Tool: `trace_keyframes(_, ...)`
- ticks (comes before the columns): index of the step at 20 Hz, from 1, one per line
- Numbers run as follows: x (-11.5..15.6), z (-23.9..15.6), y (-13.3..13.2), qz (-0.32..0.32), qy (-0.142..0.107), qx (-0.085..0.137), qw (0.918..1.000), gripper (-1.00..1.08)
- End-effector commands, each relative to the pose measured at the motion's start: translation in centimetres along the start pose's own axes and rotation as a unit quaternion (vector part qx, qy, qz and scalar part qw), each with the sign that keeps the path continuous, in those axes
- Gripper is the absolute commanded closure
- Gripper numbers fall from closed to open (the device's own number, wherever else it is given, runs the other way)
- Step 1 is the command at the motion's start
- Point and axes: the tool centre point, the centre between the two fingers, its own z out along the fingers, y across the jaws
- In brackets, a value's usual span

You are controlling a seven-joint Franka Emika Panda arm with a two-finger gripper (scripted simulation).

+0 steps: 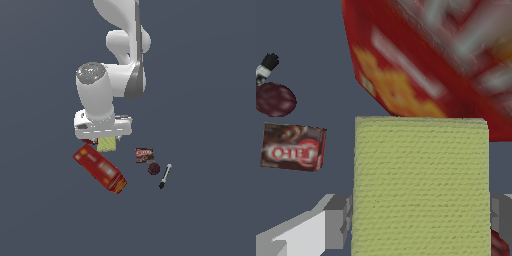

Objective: Pick up a designated object from a clutter of objects.

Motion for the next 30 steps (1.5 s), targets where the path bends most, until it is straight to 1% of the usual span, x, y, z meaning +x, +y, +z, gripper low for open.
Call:
trace_keyframes(1, 0.7, -2.4, 0.7, 0.0, 0.0, 0.0, 1.0, 1.08)
trace_keyframes(10, 3.4, -10.8, 3.2, 0.0, -0.001, 0.0, 1.0, 1.08)
trace_keyframes(16, 4.9, -14.9, 4.5, 0.001, -0.002, 0.0, 1.0, 1.08)
trace_keyframes(23, 6.0, -17.6, 5.4, 0.001, -0.002, 0.0, 1.0, 1.08)
trace_keyframes(30, 6.4, -18.5, 5.7, 0.001, -0.003, 0.0, 1.0, 1.08)
